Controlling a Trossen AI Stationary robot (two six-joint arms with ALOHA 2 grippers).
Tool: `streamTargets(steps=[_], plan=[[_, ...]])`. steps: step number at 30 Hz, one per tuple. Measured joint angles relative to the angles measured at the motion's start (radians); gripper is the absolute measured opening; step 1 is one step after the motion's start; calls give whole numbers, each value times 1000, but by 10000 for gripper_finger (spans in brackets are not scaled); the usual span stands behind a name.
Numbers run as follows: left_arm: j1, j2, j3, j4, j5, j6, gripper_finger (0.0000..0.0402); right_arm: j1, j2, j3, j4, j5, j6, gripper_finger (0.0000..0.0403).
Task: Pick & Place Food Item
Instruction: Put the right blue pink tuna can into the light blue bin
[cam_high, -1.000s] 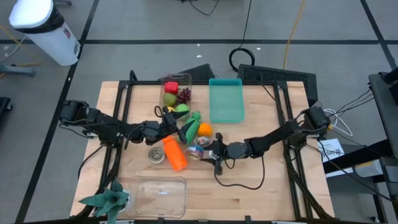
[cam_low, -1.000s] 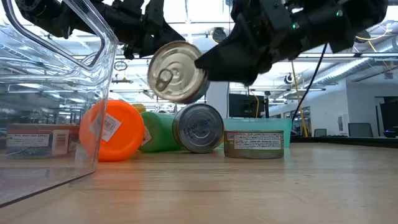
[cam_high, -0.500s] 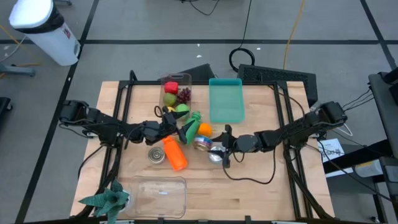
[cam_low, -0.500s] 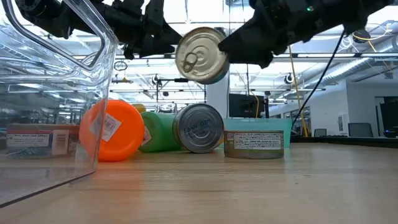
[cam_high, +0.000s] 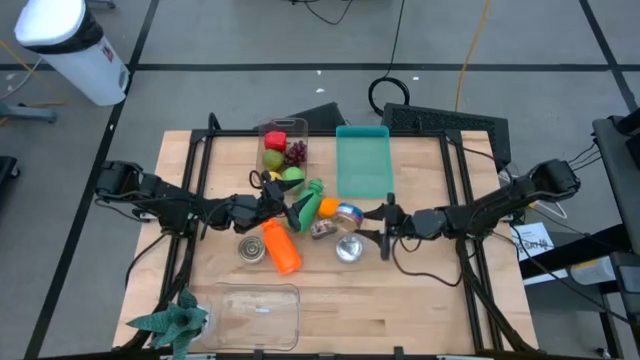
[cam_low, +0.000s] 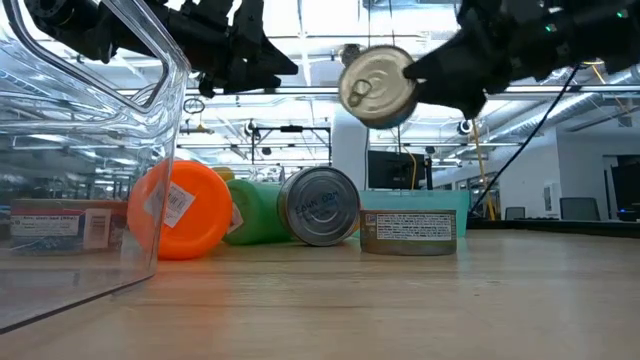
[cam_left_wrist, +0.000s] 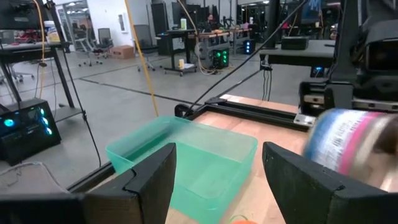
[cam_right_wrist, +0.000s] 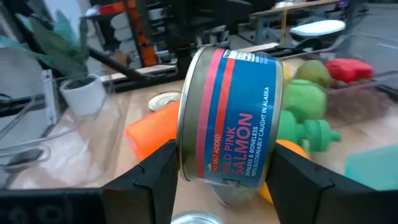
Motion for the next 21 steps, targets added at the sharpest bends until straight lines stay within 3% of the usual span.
streamTargets(steps=[7,11,15,21], plan=[[0,0,0,-2,0,-6,244,-35,-52,-79,46,136,1,193],[0,0,0,-2,0,-7,244,-119,-53,-80,81,164,51,193],[0,0,0,-2,0,-7,244,-262,-52,-77,70,86,113,193],[9,0,0,-2,2,-7,243,-548,-52,-77,61,-123,227,193]])
